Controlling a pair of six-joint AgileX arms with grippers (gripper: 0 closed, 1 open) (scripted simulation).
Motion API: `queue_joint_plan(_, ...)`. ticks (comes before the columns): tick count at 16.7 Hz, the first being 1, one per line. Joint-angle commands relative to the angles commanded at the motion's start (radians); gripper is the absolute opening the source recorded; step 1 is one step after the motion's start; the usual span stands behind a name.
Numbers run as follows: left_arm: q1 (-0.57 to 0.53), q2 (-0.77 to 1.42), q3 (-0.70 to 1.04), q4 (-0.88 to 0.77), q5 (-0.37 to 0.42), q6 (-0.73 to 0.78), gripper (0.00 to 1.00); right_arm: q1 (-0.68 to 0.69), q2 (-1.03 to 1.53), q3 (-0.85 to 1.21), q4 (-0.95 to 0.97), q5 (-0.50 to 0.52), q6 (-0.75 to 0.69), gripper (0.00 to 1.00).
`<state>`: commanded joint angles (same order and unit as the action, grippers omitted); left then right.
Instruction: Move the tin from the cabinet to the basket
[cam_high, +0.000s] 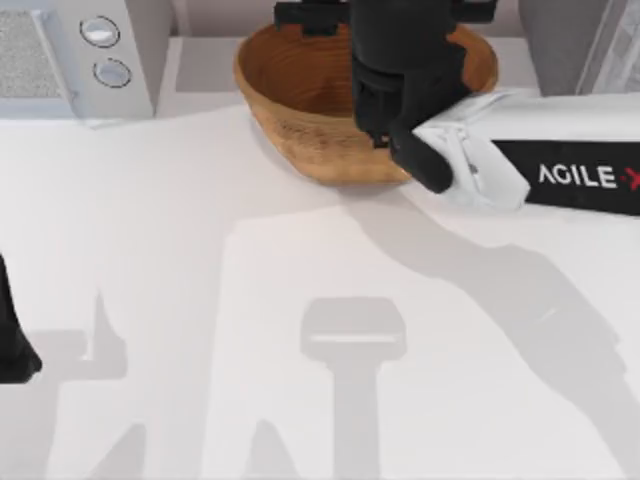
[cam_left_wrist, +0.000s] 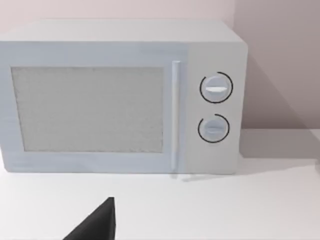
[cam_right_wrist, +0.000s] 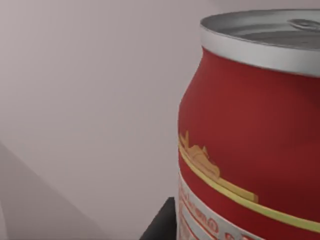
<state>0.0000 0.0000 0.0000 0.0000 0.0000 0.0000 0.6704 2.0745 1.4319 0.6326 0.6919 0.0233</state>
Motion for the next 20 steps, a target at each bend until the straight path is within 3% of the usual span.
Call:
queue_joint_plan(12,0.000,0.000,0.000,0.000,0.000,0.000,1.00,-0.031,0.079,0.082,-0.002,-0.030,-0.001,0.00)
queue_joint_plan(20,0.000,0.000,0.000,0.000,0.000,0.000,1.00,-0.031,0.079,0.082,-0.002,-0.030,-0.001,0.60)
